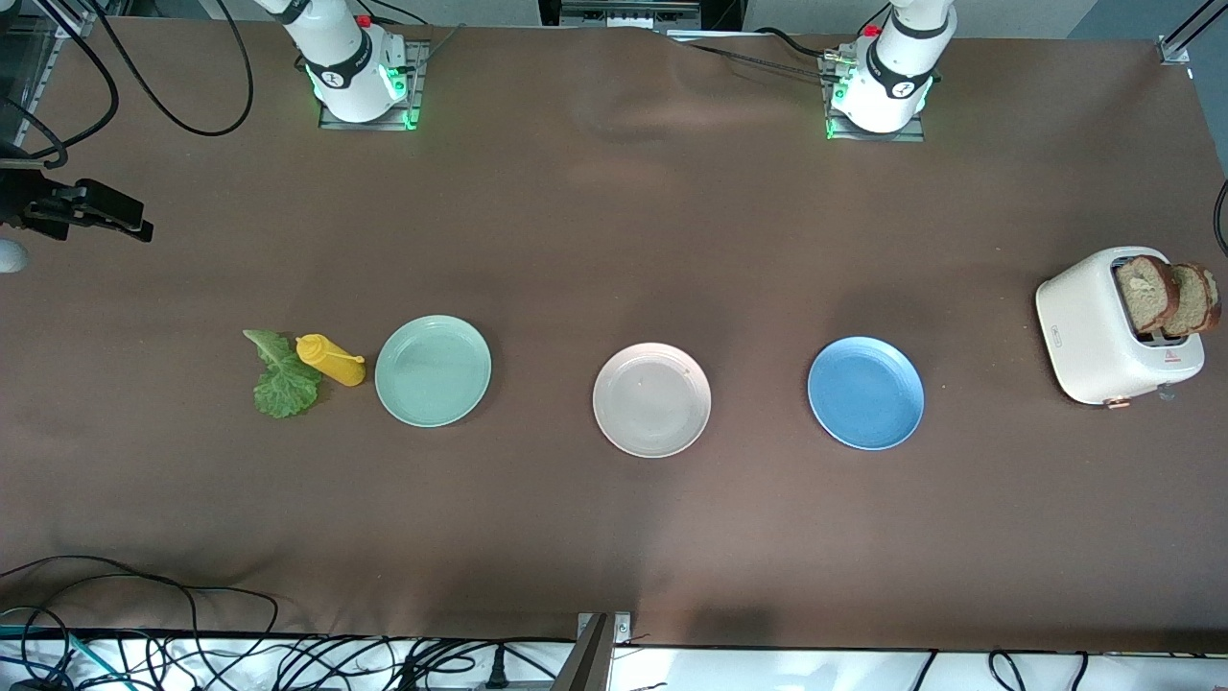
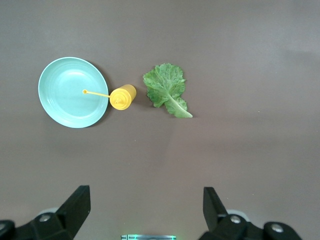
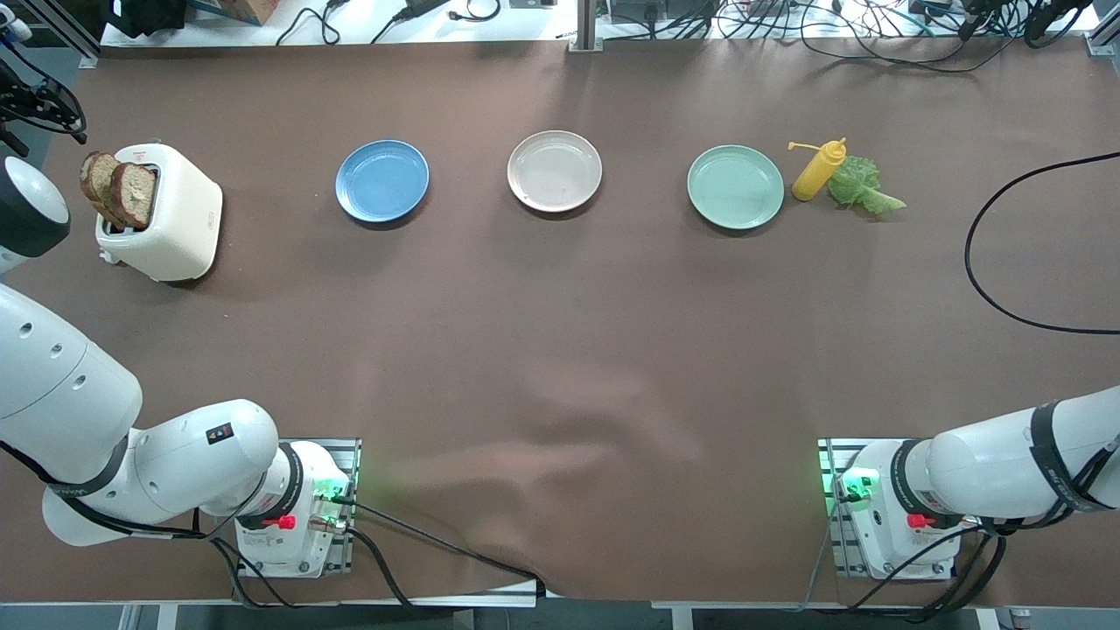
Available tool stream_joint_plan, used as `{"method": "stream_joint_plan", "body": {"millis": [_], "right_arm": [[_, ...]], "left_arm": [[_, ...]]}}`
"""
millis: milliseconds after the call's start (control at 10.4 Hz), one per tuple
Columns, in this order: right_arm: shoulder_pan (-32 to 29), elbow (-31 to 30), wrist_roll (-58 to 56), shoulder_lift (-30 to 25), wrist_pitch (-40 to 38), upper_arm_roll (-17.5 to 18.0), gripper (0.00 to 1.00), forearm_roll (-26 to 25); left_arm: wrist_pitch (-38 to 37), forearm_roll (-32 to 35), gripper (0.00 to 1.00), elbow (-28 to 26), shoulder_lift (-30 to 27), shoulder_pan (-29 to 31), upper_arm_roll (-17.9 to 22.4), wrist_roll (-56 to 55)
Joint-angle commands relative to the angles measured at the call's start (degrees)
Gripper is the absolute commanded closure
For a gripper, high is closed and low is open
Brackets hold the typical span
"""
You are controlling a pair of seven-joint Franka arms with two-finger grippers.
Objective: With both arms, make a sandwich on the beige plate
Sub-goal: 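Move the left gripper over the toaster toward the bread slices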
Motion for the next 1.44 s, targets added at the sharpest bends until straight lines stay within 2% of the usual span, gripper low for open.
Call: {"method": "stream_joint_plan", "body": {"millis": [0,766,1341], "right_arm": [[-0.06,1.05,-0.2,-0.08,-1.12,0.0,0.0,0.85],[-0.06,0.96,-0.2,-0.08,-1.12,0.0,0.0,0.85],[-0.06,1.05,-0.2,-0.08,-1.12,0.0,0.0,0.85]], "left_arm": [[0.65,-1.23,0.04,-2.48,-0.54,-0.08,-0.11,-1.88],[-0.41,-0.97,0.04,-4.42,-1.42,-0.52,-0.46,-3.65],[-0.14,-0.35,0.11,-4.42,-0.28,0.01,-0.29,-3.65]]}}
